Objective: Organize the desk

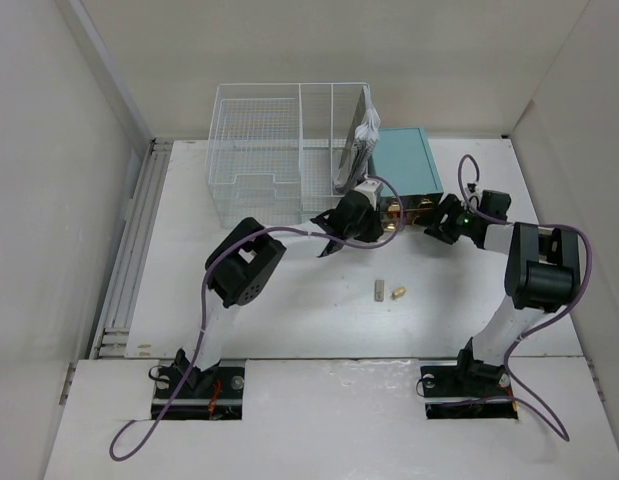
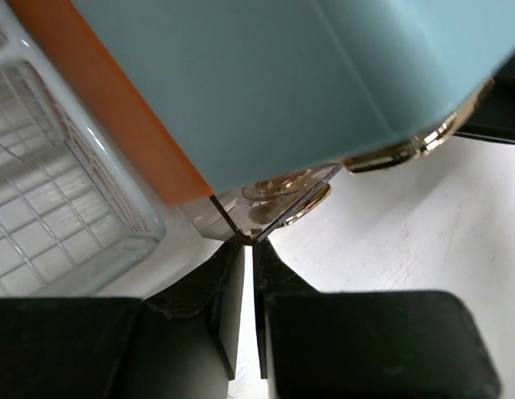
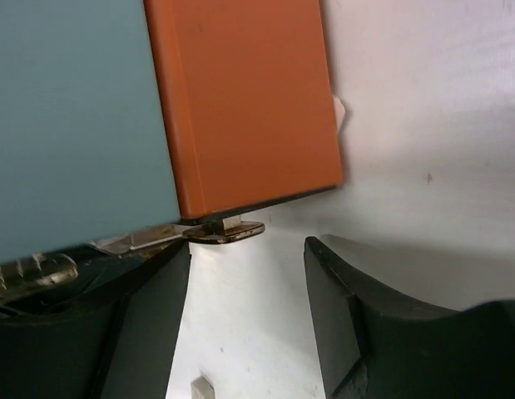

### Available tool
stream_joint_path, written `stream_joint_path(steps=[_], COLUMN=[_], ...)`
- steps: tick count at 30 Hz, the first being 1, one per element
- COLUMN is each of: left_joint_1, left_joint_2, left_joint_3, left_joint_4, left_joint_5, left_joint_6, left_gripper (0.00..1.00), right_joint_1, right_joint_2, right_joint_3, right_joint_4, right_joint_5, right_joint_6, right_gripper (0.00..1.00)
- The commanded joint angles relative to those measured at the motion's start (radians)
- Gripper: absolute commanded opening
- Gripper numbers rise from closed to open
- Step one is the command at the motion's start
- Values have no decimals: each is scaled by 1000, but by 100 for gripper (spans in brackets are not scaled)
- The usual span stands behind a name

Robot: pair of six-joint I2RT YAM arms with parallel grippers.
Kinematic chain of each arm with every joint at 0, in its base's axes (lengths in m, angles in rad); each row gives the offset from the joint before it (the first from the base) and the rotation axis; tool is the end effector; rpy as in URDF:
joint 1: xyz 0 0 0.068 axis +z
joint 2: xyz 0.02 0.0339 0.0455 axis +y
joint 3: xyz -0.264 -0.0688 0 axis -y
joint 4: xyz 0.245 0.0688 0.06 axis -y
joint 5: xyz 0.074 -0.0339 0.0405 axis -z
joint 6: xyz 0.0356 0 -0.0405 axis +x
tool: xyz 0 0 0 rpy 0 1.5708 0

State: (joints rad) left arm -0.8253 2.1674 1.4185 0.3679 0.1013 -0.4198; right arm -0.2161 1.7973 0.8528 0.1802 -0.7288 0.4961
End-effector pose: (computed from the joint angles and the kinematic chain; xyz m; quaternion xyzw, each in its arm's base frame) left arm 0.3299 -0.3626 0.1683 0.1943 0.8045 -0.3604 0.4303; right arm 0.3412 -0.0506 0.1378 0.1685 0.8542 0.3758 0.3173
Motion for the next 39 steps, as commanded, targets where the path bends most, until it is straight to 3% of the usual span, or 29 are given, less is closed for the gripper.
stream_joint_path(steps=[1, 21, 31, 36, 39], left_joint_1=[11, 68, 68, 68, 68], left_joint_2=[-6, 32, 52, 43, 32], left_joint_3=[53, 117, 126, 114, 96], left_joint_4=[29, 29, 29, 29, 39], left_joint_5=[3, 41, 41, 41, 41], left_joint_6=[3, 3, -8, -19, -19], left_gripper=[7, 7, 7, 7, 7], right_joint_1=[-5, 32, 32, 21, 11], right_joint_2=[28, 160, 59, -12, -75], right_joint_3=[-9, 9, -158, -227, -284], right_joint_4=[195, 415, 605, 596, 503], right_joint_5=[5, -37, 43, 25, -4], right_joint_6=[96, 236, 337, 300, 243], right_gripper=[63, 60, 29, 25, 25])
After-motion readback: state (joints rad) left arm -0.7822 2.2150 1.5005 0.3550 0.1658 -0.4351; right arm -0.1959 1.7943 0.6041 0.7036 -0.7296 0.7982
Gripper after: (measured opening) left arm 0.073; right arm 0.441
